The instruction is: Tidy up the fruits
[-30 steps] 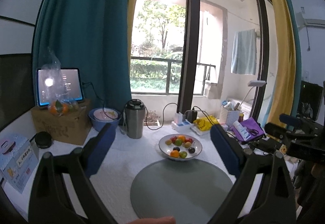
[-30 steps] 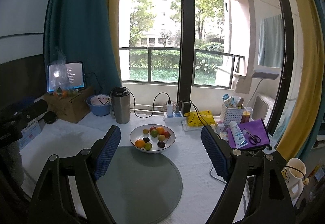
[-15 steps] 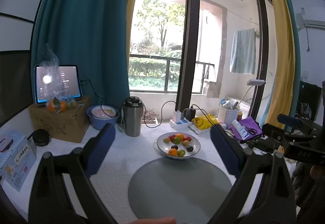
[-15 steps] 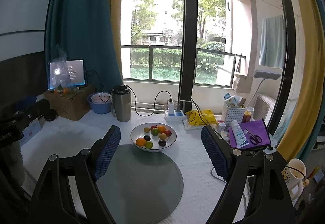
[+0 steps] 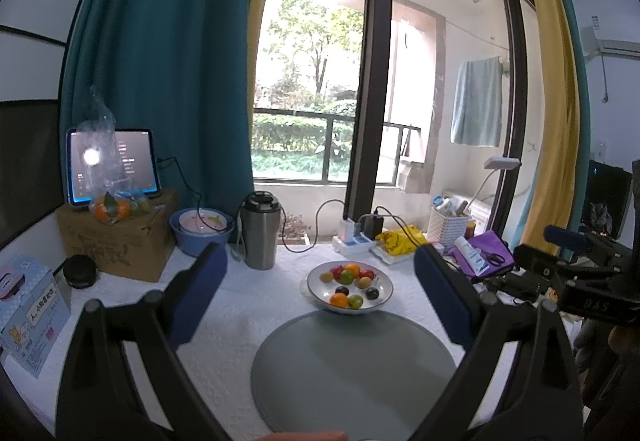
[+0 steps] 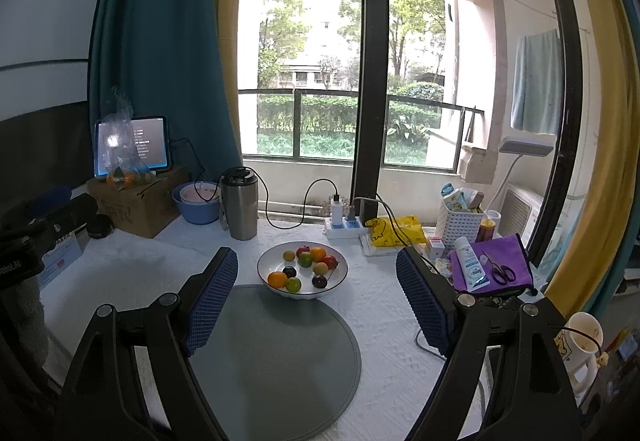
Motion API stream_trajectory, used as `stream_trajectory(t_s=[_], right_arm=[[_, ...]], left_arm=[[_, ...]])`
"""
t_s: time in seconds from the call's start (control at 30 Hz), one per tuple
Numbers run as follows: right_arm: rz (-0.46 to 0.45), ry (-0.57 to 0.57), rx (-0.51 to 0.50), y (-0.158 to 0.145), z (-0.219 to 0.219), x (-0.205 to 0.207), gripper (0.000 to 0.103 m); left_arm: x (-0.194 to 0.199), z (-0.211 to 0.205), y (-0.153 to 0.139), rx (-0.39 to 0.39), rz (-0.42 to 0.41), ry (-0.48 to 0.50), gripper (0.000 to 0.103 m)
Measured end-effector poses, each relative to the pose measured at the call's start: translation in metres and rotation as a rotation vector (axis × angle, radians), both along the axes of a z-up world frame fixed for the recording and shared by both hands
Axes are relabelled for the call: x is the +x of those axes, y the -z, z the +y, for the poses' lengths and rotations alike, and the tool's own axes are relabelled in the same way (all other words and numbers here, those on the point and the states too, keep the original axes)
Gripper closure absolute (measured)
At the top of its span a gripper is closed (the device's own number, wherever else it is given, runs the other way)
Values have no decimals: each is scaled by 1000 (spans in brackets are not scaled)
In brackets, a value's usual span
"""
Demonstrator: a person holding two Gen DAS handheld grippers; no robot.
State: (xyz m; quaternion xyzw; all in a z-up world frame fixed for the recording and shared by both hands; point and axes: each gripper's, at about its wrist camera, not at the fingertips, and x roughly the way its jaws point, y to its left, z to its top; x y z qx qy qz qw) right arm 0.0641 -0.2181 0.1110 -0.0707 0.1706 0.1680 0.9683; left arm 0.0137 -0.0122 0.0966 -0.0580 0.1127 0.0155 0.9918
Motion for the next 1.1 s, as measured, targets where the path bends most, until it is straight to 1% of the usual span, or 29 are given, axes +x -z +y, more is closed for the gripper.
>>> stream_trajectory(t_s=[1.1], right_arm=[[1, 2, 1, 1, -2, 1, 19]], left_arm=[[1, -5, -3, -3, -2, 9, 7]])
